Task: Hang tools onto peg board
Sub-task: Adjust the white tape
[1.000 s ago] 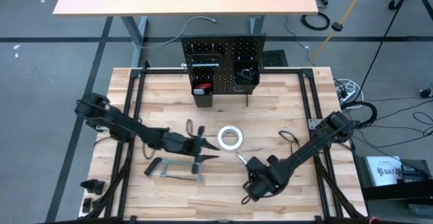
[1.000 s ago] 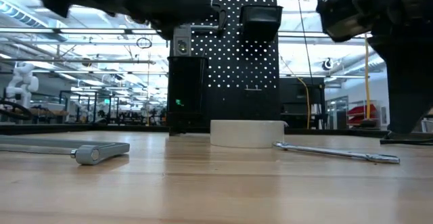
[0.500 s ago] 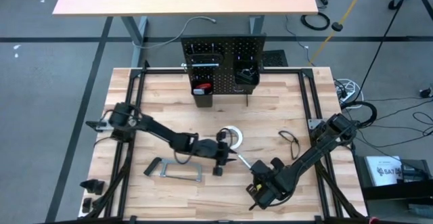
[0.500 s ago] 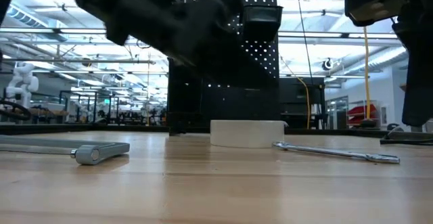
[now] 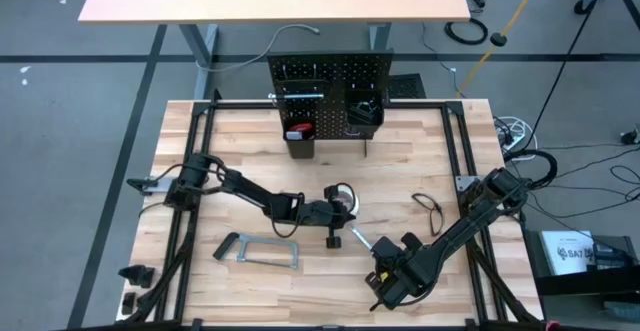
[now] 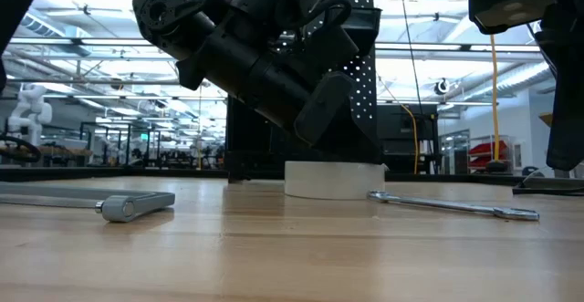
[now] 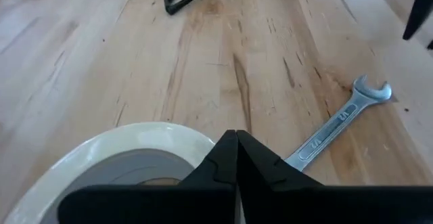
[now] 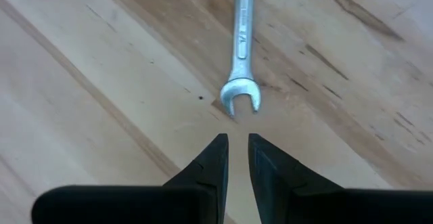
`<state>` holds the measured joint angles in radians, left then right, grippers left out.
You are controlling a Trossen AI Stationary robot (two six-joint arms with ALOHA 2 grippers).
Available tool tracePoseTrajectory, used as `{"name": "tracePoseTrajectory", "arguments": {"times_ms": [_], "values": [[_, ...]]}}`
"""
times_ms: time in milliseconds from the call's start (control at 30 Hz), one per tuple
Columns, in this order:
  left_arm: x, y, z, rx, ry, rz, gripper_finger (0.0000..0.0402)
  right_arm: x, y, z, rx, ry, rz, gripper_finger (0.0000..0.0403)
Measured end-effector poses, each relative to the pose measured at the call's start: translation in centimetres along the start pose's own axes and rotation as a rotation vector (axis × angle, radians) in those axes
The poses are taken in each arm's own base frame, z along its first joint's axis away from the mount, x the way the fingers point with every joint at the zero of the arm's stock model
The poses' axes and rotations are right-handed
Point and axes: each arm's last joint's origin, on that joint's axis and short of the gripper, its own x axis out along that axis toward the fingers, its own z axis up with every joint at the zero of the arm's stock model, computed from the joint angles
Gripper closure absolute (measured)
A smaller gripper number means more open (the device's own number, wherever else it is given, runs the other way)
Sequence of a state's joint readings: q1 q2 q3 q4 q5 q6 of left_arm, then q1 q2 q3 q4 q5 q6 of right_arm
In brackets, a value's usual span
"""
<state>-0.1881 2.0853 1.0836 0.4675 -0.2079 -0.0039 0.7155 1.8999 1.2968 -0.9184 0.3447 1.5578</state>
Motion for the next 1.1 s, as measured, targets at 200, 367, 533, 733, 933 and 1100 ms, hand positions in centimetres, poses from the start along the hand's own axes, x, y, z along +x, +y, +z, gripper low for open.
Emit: {"name": "tracePoseTrajectory", "arguments": {"times_ms": [200,367,533,733,933,1100], "values": [[-0.4,-0.2,0.2,0.047,0.005,0.058,0.0399,0.0,-0.1,0.0,-0.006,-0.004,-0.011,0.0353],[-1.9,-2.7,1.4,0.126,-0.039,0.018,0.04,0.0,-0.2,0.0,-0.016,-0.011,-0.016,0.0353],[-2.3,-4.1,1.1,0.153,-0.017,-0.013,0.0401,0.0,-0.2,0.1,-0.019,-0.025,-0.023,0.0353],[-2.0,-2.6,-0.1,0.149,0.119,0.031,0.0401,0.0,-0.2,0.1,-0.019,-0.024,-0.024,0.0353],[-1.5,-0.1,-0.4,0.117,0.171,0.079,0.0401,0.0,-0.2,0.1,-0.007,-0.023,-0.019,0.0353],[-1.2,1.6,-0.5,0.09,0.181,0.099,0.0401,0.0,0.0,0.1,0.0,-0.021,-0.005,0.0353]]}}
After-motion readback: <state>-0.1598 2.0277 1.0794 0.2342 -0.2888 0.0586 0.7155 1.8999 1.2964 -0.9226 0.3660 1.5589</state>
